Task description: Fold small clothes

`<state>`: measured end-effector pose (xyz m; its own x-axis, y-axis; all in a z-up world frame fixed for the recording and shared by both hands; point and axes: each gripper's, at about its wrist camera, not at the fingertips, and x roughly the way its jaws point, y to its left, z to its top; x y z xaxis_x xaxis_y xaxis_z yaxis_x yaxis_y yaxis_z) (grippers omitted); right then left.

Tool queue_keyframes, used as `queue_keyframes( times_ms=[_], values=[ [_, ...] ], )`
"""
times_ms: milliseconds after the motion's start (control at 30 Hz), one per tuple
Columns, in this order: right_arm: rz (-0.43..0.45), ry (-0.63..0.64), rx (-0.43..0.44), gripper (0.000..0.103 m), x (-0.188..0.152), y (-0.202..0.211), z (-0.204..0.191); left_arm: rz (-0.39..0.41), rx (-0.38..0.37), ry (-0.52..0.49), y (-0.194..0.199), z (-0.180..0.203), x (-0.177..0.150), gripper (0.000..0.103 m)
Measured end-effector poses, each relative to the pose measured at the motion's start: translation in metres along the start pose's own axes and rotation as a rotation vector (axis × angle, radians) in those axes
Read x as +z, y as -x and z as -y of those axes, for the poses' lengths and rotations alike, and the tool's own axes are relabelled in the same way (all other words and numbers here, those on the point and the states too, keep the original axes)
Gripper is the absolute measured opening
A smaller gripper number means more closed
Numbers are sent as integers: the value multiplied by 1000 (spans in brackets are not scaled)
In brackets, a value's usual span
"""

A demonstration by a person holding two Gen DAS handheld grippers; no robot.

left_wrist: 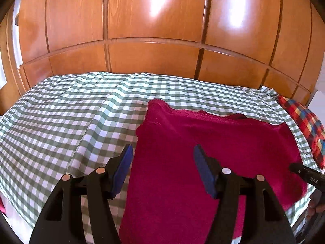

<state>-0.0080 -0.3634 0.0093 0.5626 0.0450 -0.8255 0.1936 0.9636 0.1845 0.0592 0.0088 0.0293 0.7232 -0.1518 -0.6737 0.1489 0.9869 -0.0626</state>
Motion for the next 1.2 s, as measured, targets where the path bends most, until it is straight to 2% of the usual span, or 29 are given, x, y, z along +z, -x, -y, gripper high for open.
queue_keyframes(
  times_ms=[100,233,300,400,533,667,800,1000,1200],
  values=[
    [14,-11,10,78,0,11,-1,11,6,-9,9,2,-5,65],
    [37,-56,25,79,1,28,10,6,1,-5,14,2,-11,65],
    [52,-91,26,83,0,37,22,2,-2,-8,14,3,-14,65],
    [50,-166,50,83,-2,42,46,-9,-5,-16,12,8,-18,65],
    [4,-286,119,83,-12,35,79,-22,-12,-30,8,14,-23,65],
    [-67,-379,233,83,-26,17,98,-44,-29,-56,0,22,-29,65],
    [-81,-378,322,83,-32,8,94,-80,-53,-90,-12,30,-35,65],
    [-113,-342,429,84,-25,-4,75,-116,-47,-126,-28,41,-43,65],
    [-126,-281,430,84,-18,-23,48,-122,-33,-146,-36,46,-44,67]
  ],
)
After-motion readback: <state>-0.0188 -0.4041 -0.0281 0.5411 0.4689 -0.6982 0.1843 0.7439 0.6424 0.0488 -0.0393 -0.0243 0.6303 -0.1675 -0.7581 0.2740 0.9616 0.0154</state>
